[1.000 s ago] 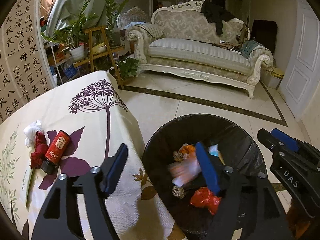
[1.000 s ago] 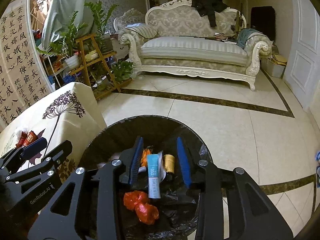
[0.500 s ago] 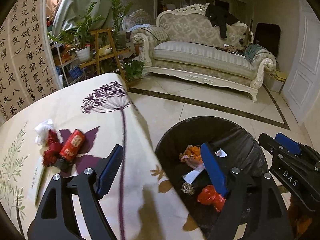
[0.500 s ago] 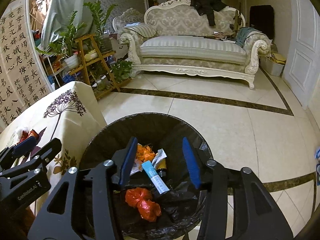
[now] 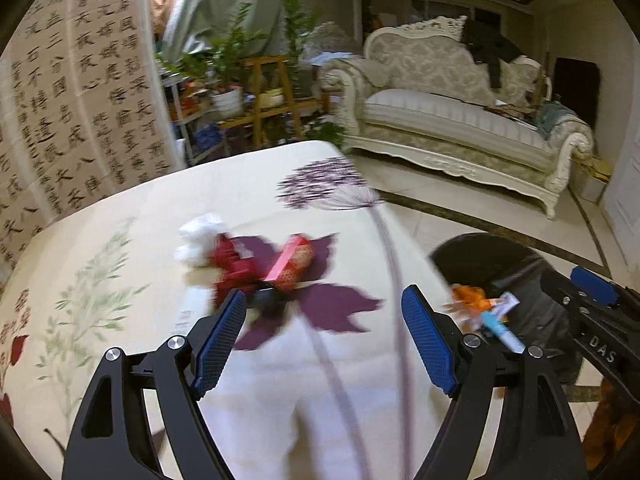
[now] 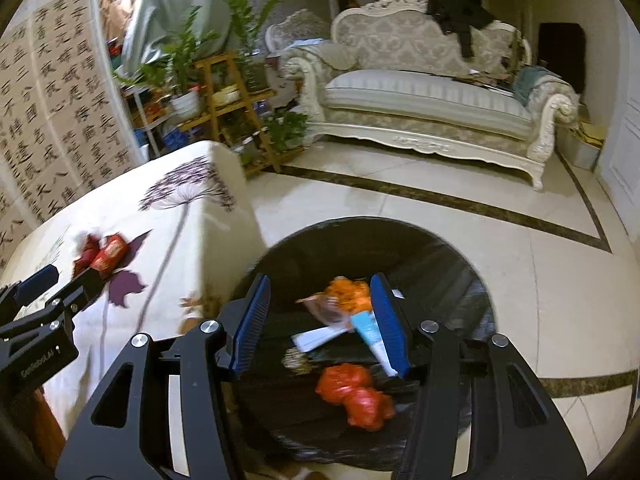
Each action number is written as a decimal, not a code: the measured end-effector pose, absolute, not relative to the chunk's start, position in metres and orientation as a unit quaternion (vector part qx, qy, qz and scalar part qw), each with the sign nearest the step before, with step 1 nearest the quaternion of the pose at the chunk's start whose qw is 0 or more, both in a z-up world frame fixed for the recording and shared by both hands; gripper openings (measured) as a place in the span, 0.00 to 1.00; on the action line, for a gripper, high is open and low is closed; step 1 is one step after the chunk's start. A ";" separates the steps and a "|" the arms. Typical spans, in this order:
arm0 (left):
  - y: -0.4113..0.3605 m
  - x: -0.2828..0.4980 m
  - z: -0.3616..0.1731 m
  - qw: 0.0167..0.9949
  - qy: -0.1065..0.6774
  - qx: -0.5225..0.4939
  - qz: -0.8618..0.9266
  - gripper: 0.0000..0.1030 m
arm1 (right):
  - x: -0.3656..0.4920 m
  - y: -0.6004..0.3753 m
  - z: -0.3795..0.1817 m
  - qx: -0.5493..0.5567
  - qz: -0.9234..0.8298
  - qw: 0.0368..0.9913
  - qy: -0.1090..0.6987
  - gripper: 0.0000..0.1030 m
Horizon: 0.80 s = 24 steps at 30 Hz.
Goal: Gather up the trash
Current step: 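Move both open grippers back over the table items, then grasp the white lotion tube with the left gripper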
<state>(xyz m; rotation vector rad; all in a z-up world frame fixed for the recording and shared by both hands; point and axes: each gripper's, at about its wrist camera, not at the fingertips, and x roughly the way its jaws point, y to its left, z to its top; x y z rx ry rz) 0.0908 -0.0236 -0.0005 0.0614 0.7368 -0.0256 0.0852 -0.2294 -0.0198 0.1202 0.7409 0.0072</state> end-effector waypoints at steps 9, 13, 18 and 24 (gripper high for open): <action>0.045 0.093 -0.015 0.920 0.387 0.006 0.053 0.75 | 0.085 -0.176 -0.019 0.032 0.060 0.927 0.369 0.50; 0.063 0.100 -0.023 0.912 0.407 0.000 0.061 0.75 | 0.088 -0.160 -0.019 0.023 0.073 0.924 0.375 0.50; 0.075 0.110 -0.032 0.902 0.429 -0.014 0.047 0.75 | 0.089 -0.147 -0.019 0.015 0.083 0.922 0.378 0.50; 0.081 0.113 -0.037 0.896 0.442 -0.026 0.023 0.51 | 0.092 -0.138 -0.019 0.007 0.088 0.920 0.381 0.50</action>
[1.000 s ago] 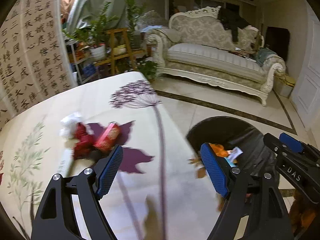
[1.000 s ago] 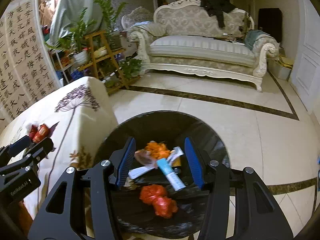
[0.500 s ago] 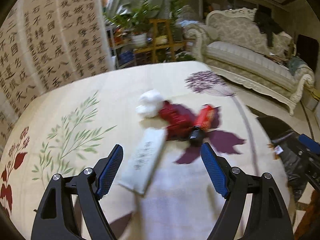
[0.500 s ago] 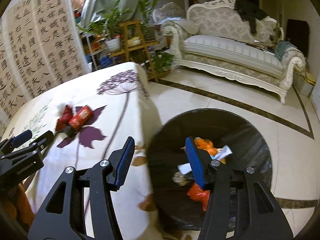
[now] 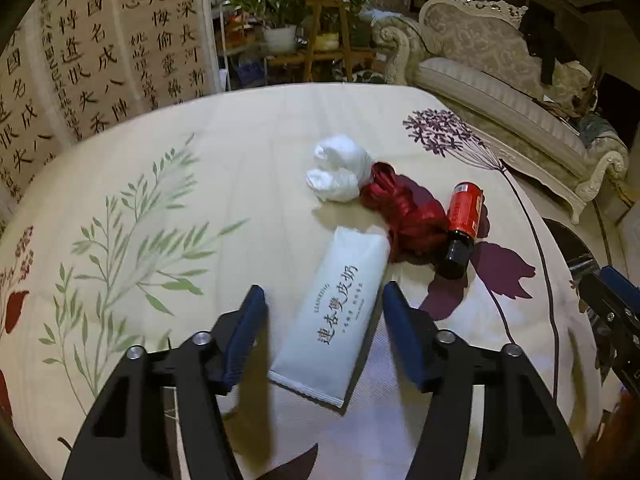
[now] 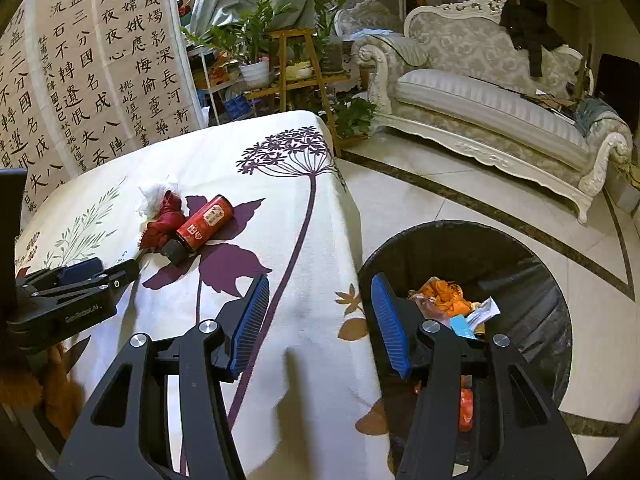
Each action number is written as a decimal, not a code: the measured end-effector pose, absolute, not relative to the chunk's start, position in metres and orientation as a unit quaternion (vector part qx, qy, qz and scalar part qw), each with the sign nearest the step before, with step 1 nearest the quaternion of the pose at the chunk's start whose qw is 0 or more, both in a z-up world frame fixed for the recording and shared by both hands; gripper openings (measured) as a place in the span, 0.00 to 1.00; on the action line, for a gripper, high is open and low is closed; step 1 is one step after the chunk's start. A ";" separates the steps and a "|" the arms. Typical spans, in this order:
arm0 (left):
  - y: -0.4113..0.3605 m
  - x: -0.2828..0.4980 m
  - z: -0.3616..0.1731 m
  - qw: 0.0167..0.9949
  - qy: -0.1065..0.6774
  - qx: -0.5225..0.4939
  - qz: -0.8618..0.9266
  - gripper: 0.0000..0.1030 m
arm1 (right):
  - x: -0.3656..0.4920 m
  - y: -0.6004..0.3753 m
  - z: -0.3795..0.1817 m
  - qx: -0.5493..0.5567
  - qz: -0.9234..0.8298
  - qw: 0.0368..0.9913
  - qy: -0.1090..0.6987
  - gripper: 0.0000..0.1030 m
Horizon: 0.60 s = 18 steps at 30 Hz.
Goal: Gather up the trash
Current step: 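Grasp the white lotion tube with the left gripper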
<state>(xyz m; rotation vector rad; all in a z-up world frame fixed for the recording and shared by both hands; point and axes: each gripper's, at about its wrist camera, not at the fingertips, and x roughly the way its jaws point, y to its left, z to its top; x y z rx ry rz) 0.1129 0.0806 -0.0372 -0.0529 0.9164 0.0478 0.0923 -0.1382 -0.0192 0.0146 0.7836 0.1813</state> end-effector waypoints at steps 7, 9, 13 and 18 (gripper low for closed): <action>0.080 0.105 -0.035 0.903 0.430 -0.016 0.007 0.28 | 0.095 -0.128 -0.020 0.002 0.095 0.918 0.386 0.50; 0.081 0.101 -0.034 0.904 0.427 -0.022 0.007 0.27 | 0.095 -0.125 -0.019 0.000 0.098 0.917 0.386 0.50; 0.091 0.093 -0.028 0.909 0.416 -0.032 0.014 0.25 | 0.097 -0.116 -0.017 -0.004 0.105 0.917 0.384 0.50; 0.109 0.085 -0.020 0.916 0.398 -0.031 0.044 0.25 | 0.105 -0.102 -0.014 0.000 0.117 0.915 0.386 0.50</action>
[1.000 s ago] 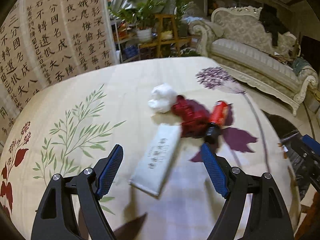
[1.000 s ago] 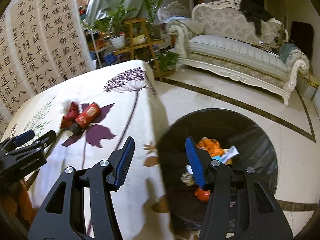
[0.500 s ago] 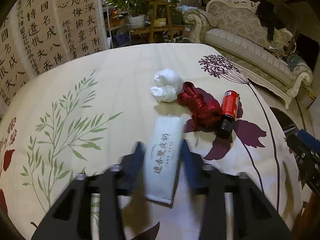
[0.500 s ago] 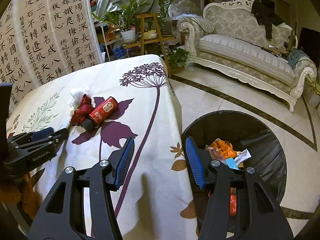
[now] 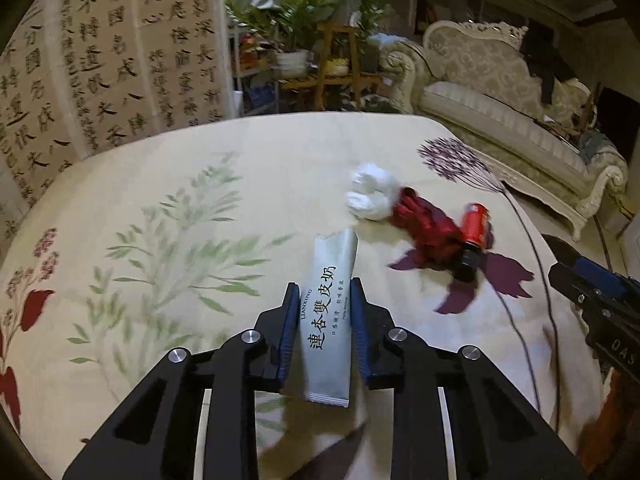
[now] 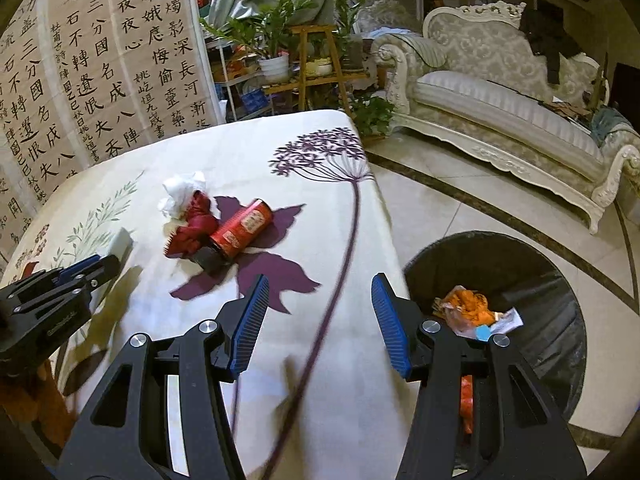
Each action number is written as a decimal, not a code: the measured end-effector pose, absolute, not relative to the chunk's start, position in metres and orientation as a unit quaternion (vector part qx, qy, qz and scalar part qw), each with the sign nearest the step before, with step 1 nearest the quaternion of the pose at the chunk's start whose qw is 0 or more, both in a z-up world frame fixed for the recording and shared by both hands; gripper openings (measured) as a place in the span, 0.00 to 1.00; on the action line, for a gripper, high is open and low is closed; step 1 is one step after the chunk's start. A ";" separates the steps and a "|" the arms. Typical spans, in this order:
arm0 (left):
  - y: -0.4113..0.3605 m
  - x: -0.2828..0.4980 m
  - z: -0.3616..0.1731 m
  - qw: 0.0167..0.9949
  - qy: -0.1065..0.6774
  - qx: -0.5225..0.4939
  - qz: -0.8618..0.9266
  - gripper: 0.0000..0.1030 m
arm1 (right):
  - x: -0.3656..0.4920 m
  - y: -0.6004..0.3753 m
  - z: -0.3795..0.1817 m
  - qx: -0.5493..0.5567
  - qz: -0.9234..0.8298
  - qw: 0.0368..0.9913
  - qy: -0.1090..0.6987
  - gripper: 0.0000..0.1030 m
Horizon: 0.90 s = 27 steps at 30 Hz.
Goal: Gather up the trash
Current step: 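Grasp the red can with the right gripper while the left gripper holds the tube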
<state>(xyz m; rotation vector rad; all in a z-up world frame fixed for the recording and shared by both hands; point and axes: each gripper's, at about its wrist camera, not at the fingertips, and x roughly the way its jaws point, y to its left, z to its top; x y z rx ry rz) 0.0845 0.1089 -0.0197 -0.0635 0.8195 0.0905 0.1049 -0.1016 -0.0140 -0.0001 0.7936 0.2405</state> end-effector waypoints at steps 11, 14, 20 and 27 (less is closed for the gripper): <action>0.161 0.075 -0.016 0.916 0.388 -0.050 0.093 0.25 | 0.139 -0.063 -0.012 0.008 0.126 0.910 0.395 0.50; 0.173 0.074 -0.018 0.914 0.389 -0.056 0.100 0.25 | 0.149 -0.056 -0.013 0.009 0.118 0.909 0.400 0.50; 0.186 0.071 -0.021 0.912 0.391 -0.068 0.102 0.25 | 0.163 -0.041 -0.024 -0.001 0.110 0.900 0.422 0.48; 0.193 0.069 -0.024 0.912 0.392 -0.075 0.097 0.25 | 0.158 -0.041 -0.030 -0.021 0.107 0.895 0.433 0.41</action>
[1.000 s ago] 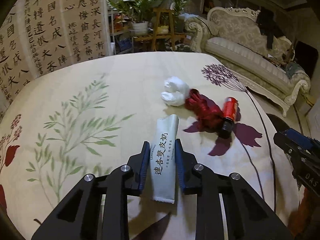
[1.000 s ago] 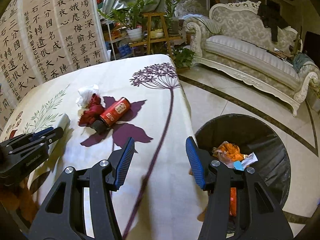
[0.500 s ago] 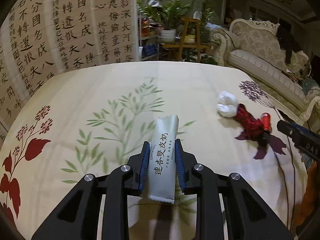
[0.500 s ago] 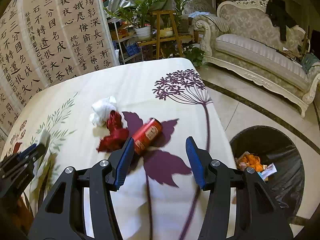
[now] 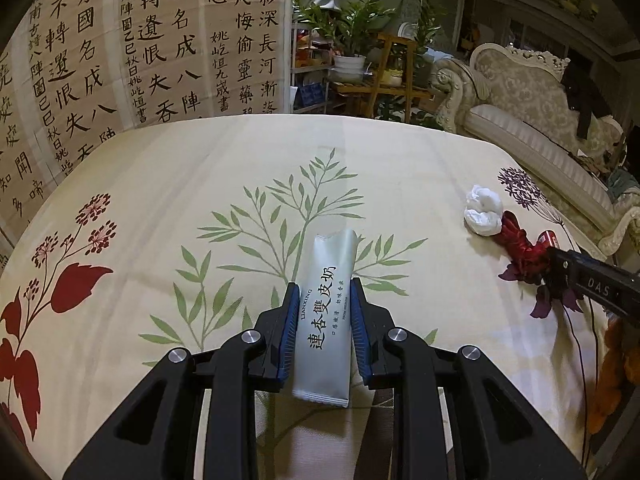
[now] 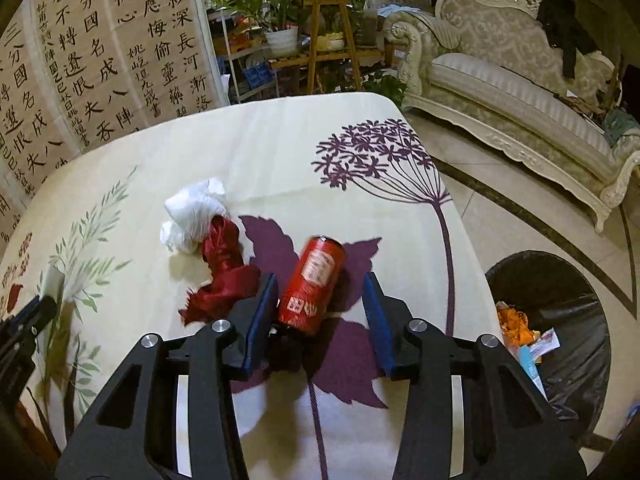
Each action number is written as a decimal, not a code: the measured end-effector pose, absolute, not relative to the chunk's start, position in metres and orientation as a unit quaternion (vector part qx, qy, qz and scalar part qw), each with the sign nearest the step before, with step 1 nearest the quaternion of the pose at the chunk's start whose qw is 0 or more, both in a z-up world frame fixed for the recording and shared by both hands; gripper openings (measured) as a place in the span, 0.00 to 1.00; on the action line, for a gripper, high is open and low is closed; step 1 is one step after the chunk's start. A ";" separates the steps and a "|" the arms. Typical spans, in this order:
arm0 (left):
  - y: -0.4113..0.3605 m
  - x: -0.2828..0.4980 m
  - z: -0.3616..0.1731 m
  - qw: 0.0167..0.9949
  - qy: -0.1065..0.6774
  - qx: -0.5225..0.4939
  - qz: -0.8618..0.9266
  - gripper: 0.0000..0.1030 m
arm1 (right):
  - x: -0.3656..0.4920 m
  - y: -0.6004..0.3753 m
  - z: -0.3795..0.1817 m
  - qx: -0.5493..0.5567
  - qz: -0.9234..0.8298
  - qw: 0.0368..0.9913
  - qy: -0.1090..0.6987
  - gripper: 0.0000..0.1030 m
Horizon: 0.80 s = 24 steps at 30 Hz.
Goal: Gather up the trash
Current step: 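Grasp the red can with the right gripper while the left gripper holds the tube, then carry the lotion tube and red can over the bin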
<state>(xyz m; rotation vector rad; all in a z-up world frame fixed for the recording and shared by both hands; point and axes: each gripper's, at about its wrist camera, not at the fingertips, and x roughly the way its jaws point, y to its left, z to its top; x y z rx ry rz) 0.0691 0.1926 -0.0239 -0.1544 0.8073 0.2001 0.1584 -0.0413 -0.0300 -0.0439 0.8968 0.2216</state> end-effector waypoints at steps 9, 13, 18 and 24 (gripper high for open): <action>0.195 0.071 -0.027 0.910 0.396 -0.077 0.093 0.25 | 0.160 -0.040 -0.032 -0.034 0.115 0.893 0.433 0.27; 0.195 0.072 -0.028 0.910 0.397 -0.076 0.094 0.25 | 0.158 -0.037 -0.033 -0.043 0.120 0.893 0.431 0.23; 0.195 0.072 -0.027 0.910 0.397 -0.076 0.094 0.25 | 0.153 -0.040 -0.033 -0.042 0.122 0.894 0.429 0.22; 0.189 0.070 -0.027 0.910 0.398 -0.073 0.092 0.25 | 0.143 -0.046 -0.030 -0.036 0.122 0.897 0.423 0.22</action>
